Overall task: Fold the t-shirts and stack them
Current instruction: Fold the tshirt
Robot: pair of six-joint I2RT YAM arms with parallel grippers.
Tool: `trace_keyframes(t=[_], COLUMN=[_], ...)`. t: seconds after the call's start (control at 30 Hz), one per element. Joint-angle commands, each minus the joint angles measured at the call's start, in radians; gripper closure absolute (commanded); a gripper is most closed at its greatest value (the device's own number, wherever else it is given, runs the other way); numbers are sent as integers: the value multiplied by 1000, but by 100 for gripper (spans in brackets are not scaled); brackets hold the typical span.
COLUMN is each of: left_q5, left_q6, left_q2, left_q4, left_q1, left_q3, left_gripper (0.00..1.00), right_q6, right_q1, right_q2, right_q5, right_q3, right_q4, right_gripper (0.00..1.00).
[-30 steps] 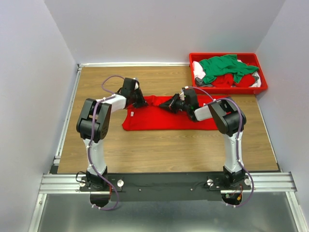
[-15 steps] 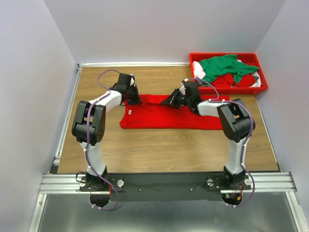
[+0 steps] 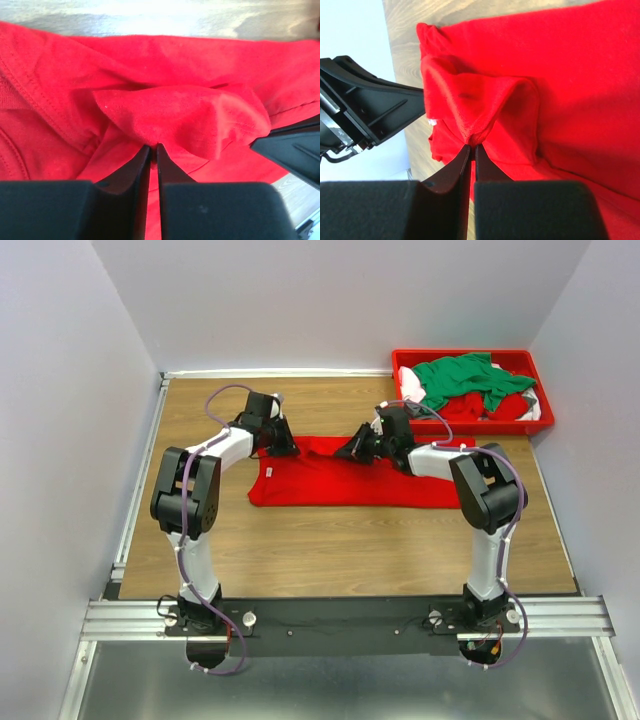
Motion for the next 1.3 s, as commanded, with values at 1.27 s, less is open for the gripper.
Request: trace_keyframes(t=[1.27], left_q5=[30], left_q6=[64], left_q2=[8], left_q4=[-27], left_q1=[11], left_q3=[153], left_gripper=[100], right_q6=[-90], right_q1=[6], right_q2=[-32], right_q5=[75], right_q3=[111], right_q4=[-80], right_gripper=[93])
